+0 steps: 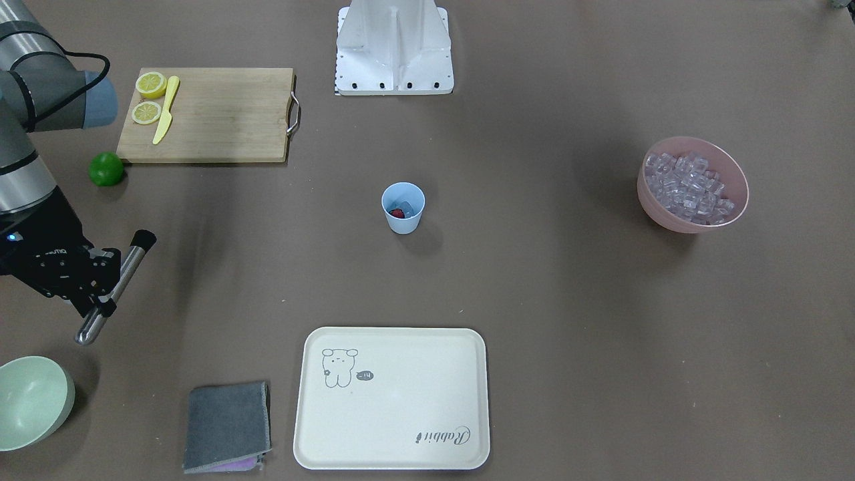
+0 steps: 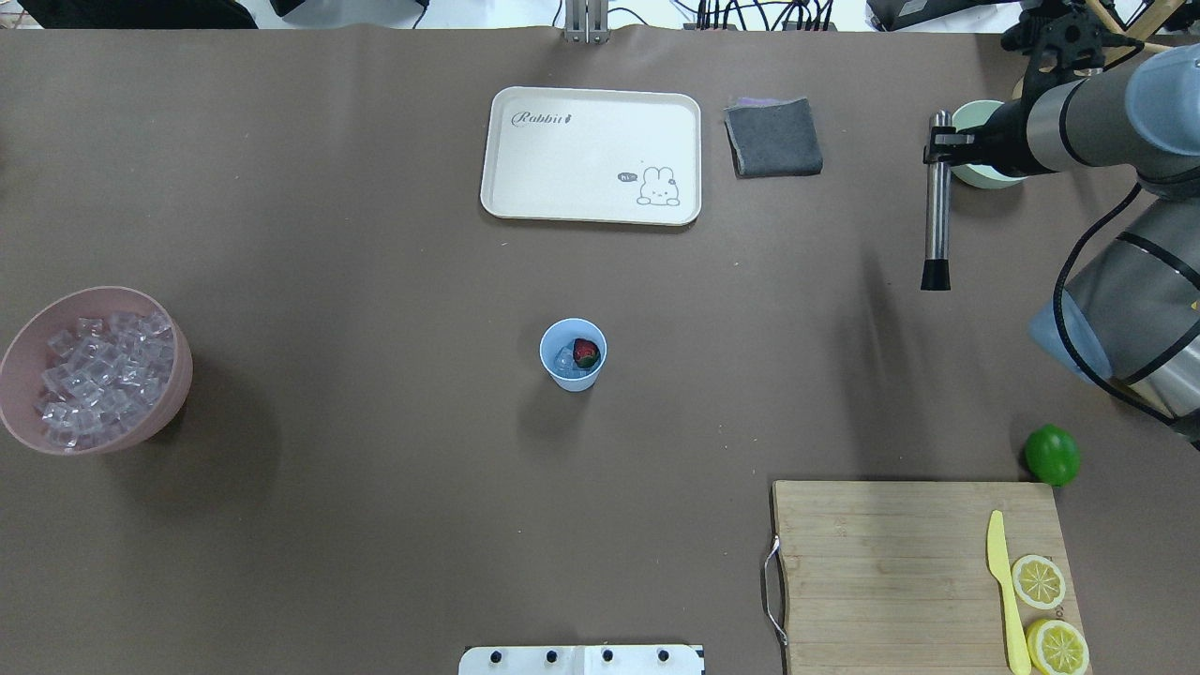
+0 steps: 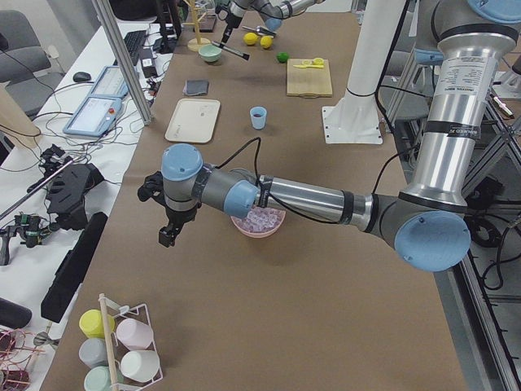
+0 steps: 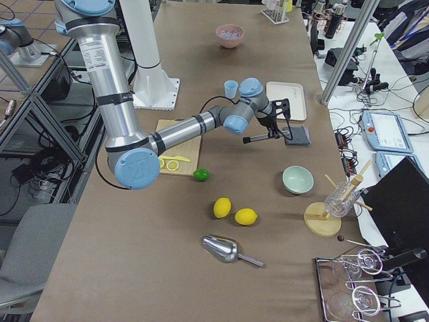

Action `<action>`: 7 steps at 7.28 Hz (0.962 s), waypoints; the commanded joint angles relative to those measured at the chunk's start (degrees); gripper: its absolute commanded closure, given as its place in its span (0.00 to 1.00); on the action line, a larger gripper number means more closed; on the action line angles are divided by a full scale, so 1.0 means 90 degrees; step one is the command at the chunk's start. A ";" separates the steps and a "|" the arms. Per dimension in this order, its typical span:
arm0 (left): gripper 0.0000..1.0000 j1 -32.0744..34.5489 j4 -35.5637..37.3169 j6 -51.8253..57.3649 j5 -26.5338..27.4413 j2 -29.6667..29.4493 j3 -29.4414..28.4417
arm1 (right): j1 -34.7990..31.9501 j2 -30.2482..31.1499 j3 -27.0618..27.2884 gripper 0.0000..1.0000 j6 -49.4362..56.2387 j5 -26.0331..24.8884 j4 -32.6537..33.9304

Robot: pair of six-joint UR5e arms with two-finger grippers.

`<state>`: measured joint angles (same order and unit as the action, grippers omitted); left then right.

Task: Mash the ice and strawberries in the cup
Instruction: 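Lift the pestle out of the cup and carry it back beside the green bowl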

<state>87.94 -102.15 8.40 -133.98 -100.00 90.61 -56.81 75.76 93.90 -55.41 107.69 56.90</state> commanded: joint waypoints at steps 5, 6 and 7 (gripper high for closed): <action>0.03 -0.0025 0.0002 -0.0005 0.0169 -0.0169 0.0030 | 0.0266 0.0351 -0.0589 1.00 0.0698 0.0534 0.0621; 0.03 -0.0025 0.0002 -0.0005 0.0169 -0.0169 0.0030 | 0.0286 0.0419 -0.0599 1.00 0.0824 0.0554 0.0631; 0.03 -0.0025 0.0002 -0.0005 0.0169 -0.0169 0.0040 | 0.0402 0.0449 -0.0619 1.00 0.0864 0.0534 0.0631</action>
<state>87.72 -102.13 8.35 -132.56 -101.49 90.90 -54.21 79.34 88.51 -48.39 112.59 62.37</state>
